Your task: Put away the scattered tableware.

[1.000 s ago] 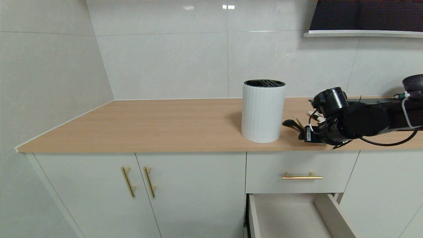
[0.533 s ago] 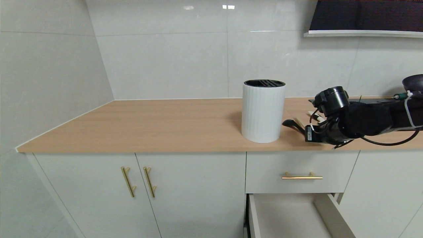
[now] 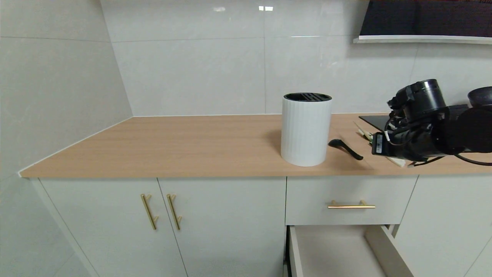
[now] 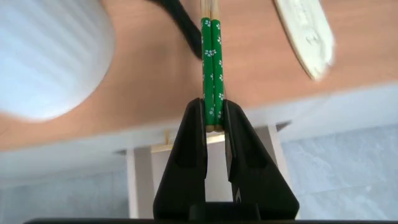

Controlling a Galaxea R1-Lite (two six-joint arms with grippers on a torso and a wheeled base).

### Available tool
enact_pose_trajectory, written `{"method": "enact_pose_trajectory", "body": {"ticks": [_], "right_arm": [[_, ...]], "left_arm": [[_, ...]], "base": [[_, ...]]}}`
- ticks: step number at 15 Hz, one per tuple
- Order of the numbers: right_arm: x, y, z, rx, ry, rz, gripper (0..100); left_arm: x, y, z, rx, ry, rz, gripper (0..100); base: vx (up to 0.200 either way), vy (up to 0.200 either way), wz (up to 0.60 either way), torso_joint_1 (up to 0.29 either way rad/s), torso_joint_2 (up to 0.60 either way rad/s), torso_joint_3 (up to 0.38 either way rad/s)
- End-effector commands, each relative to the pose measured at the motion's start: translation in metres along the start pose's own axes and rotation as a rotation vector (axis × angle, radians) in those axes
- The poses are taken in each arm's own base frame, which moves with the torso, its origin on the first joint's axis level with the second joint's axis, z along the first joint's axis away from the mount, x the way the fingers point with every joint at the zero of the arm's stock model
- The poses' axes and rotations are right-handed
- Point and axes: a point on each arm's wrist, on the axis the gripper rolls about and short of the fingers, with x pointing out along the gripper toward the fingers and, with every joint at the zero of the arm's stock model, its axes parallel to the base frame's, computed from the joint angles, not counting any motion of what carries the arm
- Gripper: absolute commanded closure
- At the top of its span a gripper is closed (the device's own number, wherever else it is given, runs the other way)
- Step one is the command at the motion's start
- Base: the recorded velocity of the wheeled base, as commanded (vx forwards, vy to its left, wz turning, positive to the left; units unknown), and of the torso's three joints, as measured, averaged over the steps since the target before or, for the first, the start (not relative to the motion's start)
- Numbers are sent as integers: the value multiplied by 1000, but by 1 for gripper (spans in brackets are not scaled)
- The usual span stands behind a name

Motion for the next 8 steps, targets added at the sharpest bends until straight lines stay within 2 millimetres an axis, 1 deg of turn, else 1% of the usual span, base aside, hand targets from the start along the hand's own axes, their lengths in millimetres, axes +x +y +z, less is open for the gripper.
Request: {"method": "enact_pose_trajectory", "body": {"ticks": [1, 2, 3, 4, 5, 6, 8], "right_arm": [[-51, -16, -1, 17, -14, 32, 100], [-72, -24, -7, 10, 26, 66, 100], [-87, -30, -14, 4, 57, 110, 100], [-110, -38, -22, 4, 67, 207, 100], [-124, -43, -28, -7, 63, 277, 100], [-138, -50, -40, -28, 68, 323, 100], [-146, -55, -49, -75, 64, 343, 100]], "left_arm": [[0, 0, 0, 0, 0, 1, 0], [0, 0, 0, 0, 0, 1, 0], [0, 0, 0, 0, 0, -1, 0], [0, 0, 0, 0, 0, 1, 0], [0, 0, 0, 0, 0, 1, 0], [0, 0, 0, 0, 0, 1, 0], [0, 0, 0, 0, 0, -1, 0]], "base": [[0, 0, 0, 0, 0, 0], [0, 0, 0, 0, 0, 0], [0, 0, 0, 0, 0, 0], [0, 0, 0, 0, 0, 0], [0, 0, 0, 0, 0, 0], [0, 0, 0, 0, 0, 0], [0, 0, 0, 0, 0, 0]]}}
